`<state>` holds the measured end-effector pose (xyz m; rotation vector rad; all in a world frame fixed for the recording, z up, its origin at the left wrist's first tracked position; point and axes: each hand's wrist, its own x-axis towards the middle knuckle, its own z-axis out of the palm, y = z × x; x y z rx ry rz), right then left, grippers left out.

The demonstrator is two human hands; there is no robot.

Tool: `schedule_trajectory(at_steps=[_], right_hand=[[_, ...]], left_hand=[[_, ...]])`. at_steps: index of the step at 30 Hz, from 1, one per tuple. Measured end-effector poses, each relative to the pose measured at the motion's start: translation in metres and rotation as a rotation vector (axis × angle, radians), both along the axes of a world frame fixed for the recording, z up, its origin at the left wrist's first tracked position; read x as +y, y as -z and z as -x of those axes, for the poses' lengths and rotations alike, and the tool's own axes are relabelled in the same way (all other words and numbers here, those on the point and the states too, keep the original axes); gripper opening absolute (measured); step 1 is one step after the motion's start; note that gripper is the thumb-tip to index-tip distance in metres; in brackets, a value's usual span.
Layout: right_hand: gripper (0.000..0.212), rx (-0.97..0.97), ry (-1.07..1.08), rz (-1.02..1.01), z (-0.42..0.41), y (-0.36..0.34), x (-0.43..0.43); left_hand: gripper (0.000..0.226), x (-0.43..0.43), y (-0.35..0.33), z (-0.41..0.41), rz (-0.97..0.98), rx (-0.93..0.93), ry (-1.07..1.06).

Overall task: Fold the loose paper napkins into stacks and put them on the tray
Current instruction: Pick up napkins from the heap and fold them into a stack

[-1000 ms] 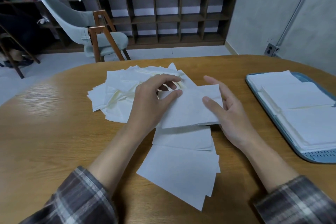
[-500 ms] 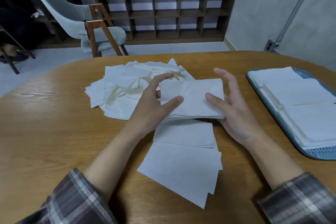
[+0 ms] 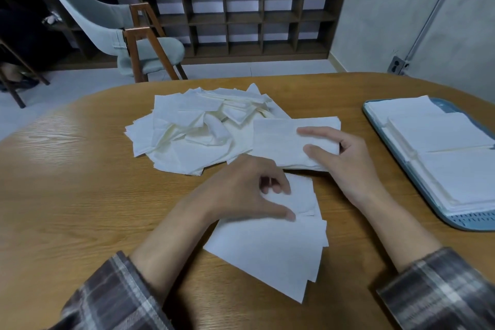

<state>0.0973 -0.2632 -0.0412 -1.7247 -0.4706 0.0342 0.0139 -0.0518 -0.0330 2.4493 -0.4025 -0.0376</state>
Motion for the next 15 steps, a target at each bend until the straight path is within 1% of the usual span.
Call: schedule_trajectory(at_steps=[2,5,8,12,15], right_hand=[[0.032,0.004,0.003,-0.006,0.0007,-0.0005,0.0005],[0.032,0.012,0.013,-0.001,0.0006,-0.0004,0.0002],[0.032,0.004,0.014,0.009,0.0007,-0.0007,0.0002],[0.033,-0.016,-0.013,0.024,0.0007,-0.0008,0.0000],[0.034,-0.020,-0.055,0.021,0.0019,-0.0023,0.0005]], left_hand=[[0.038,0.0003,0.0016,0.0001,-0.006,0.055,0.023],[0.024,0.0038,0.0018,-0.0004,0.049,0.066,0.039],[0.012,0.0016,0.0028,0.0010,0.068,0.035,0.037],[0.009,0.0005,0.0027,0.0016,0.108,-0.004,0.032],[0.010,0.0024,-0.0038,0.0023,0.210,-0.023,-0.029]])
